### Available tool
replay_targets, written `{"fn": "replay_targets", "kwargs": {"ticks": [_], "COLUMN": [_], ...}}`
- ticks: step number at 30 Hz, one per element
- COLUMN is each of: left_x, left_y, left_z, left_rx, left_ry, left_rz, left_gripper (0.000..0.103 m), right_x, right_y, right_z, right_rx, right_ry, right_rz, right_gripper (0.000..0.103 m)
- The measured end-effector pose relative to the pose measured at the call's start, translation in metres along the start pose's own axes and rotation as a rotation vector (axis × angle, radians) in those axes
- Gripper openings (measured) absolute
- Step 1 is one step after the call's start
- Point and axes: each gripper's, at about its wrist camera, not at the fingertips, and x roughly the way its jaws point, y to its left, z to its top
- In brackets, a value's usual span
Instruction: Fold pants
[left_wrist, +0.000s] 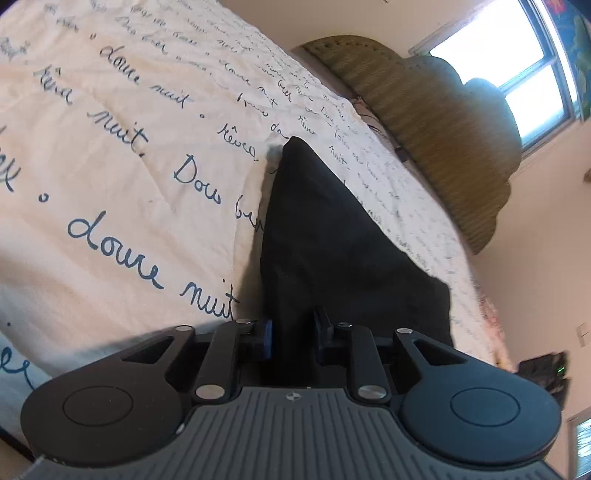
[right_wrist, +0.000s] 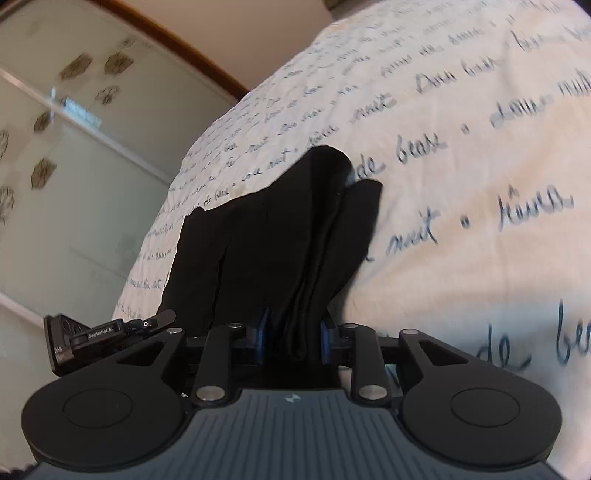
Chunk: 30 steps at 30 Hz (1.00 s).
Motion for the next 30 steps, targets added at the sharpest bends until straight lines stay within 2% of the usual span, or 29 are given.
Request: {"fn": "replay_targets", "kwargs": {"ticks": [5, 8, 12, 15, 18, 19, 20, 22, 24, 26, 28, 30], "left_x": [-0.003, -0.002, -0.003, -0.003, -0.004, -0.007, -0.008, -0.014, -0.022, -0.032, -0.041, -0.043], "left_y": [-0.028, -0.031, -0.033, -0.033, -0.032, -0.031, -0.032, -0.037, -0.045, -0.055, -0.068, -0.08], "left_z": [-0.02, -0.029, -0.037, -0.036, -0.035, -0.034, -0.033, -0.027, -0.02, -0.011, -0.004, 0.003], "left_rx": [0.168, 0.219, 0.257, 0.256, 0.242, 0.234, 0.231, 0.255, 0.304, 0.365, 0.43, 0.462], "left_ry": [-0.077, -0.12, -0.154, -0.158, -0.156, -0.155, -0.151, -0.143, -0.165, -0.225, -0.305, -0.35], "left_rz": [0.124, 0.145, 0.158, 0.154, 0.143, 0.139, 0.139, 0.163, 0.234, 0.288, 0.322, 0.314], "left_gripper": [0.024, 0.025, 0.026, 0.027, 0.031, 0.034, 0.037, 0.045, 0.046, 0.048, 0.059, 0.068], "right_x": [-0.007, 0.008, 0.004, -0.001, -0.011, -0.02, -0.029, -0.047, -0.058, -0.059, -0.051, -0.036], "right_y": [0.043, 0.035, -0.005, -0.014, -0.02, -0.02, -0.02, -0.018, -0.01, 0.003, 0.021, 0.038], "right_z": [0.009, 0.006, -0.005, -0.012, -0.008, -0.006, -0.004, -0.001, 0.004, 0.012, 0.02, 0.028], "right_rx": [-0.257, -0.298, -0.115, 0.003, 0.151, 0.187, 0.214, 0.263, 0.248, 0.209, 0.156, 0.097], "right_ry": [-0.012, 0.015, -0.047, -0.084, -0.084, -0.112, -0.162, -0.289, -0.358, -0.375, -0.369, -0.347], "right_rz": [-0.118, -0.167, -0.049, 0.0, 0.015, 0.006, -0.011, -0.066, -0.081, -0.071, -0.057, -0.064], "right_gripper": [0.023, 0.024, 0.025, 0.033, 0.046, 0.054, 0.066, 0.078, 0.078, 0.078, 0.082, 0.086]}}
